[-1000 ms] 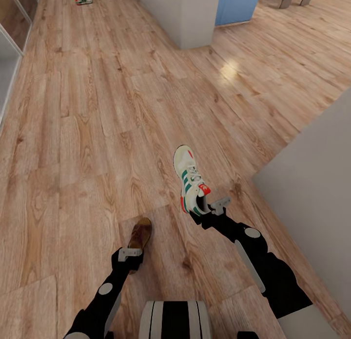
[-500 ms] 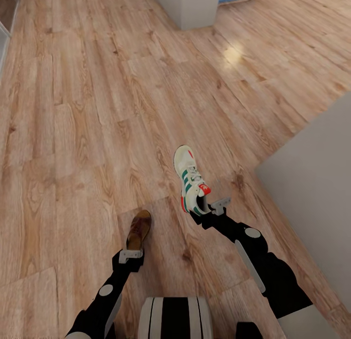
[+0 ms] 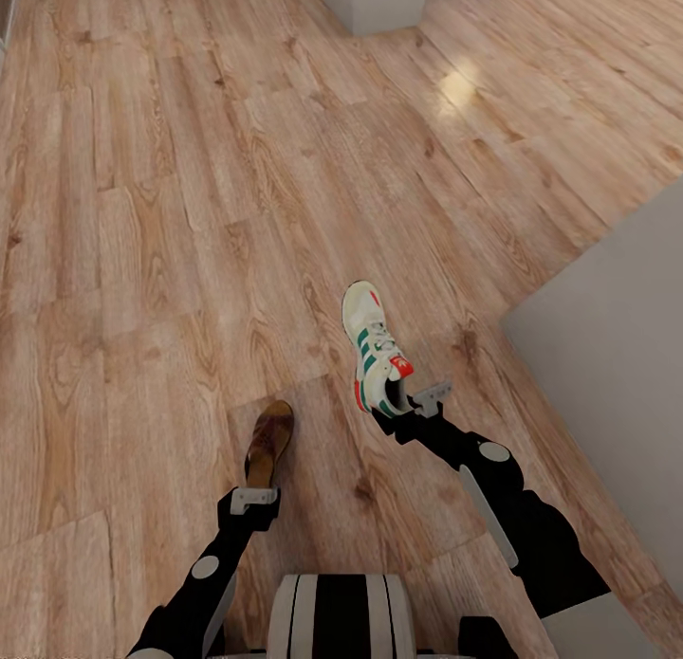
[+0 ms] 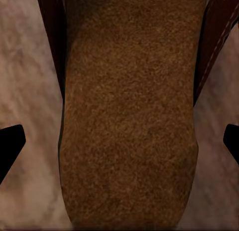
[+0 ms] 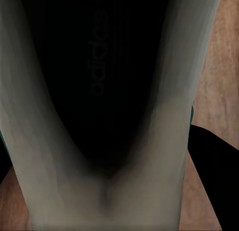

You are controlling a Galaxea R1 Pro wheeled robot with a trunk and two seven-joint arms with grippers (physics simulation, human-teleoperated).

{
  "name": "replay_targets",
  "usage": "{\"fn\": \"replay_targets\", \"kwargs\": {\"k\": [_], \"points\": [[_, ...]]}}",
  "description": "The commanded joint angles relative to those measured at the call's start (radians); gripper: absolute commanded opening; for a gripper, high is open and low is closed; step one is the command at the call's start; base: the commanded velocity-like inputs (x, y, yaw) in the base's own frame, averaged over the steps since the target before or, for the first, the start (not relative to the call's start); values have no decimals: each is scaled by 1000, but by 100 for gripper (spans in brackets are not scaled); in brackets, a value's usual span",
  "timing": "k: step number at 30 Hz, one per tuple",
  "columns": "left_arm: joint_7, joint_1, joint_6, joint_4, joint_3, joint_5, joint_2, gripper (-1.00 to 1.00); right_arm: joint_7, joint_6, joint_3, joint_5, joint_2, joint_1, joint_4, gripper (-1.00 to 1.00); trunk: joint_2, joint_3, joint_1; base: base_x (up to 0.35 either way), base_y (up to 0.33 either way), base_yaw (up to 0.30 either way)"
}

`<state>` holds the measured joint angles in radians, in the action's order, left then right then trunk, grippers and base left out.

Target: Pick up the two gym shoes and the two sandals from the corridor floor and place them onto the hallstand (shoe rack) in the corridor, making sure they are on the rack and not on the floor. Arrange them so the two gym shoes are next to each other and the two sandals are next to each other.

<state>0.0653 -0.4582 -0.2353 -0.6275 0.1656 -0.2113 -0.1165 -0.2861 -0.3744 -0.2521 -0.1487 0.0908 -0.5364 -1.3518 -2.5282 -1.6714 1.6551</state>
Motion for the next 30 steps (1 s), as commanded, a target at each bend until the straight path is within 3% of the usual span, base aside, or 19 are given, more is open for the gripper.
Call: {"fn": "replay_targets", "kwargs": {"k": [1, 5, 24, 25, 30], "points": [[7, 0, -4, 0, 8, -9, -2, 100, 2, -7, -1, -11, 1, 0, -1, -100, 0, -5, 0, 0, 0, 0], [7, 1, -7, -4, 7, -10, -2, 100, 2, -7, -1, -11, 0, 0, -1, -100, -1, -16, 1, 0, 0, 0], [7, -1, -9, 3, 19, -4, -2, 100, 2, -8, -1, -11, 0, 0, 0, -100, -1, -17, 1, 0, 0, 0], [7, -1, -9, 7, 19, -5, -2, -100, 2, -8, -1, -11, 0, 0, 0, -100, -1, -17, 1, 0, 0, 0], [7, -2, -10, 23, 18, -5, -1, -100, 2, -8, -1, -11, 0, 0, 0, -100, -1, -17, 1, 0, 0, 0]]}}
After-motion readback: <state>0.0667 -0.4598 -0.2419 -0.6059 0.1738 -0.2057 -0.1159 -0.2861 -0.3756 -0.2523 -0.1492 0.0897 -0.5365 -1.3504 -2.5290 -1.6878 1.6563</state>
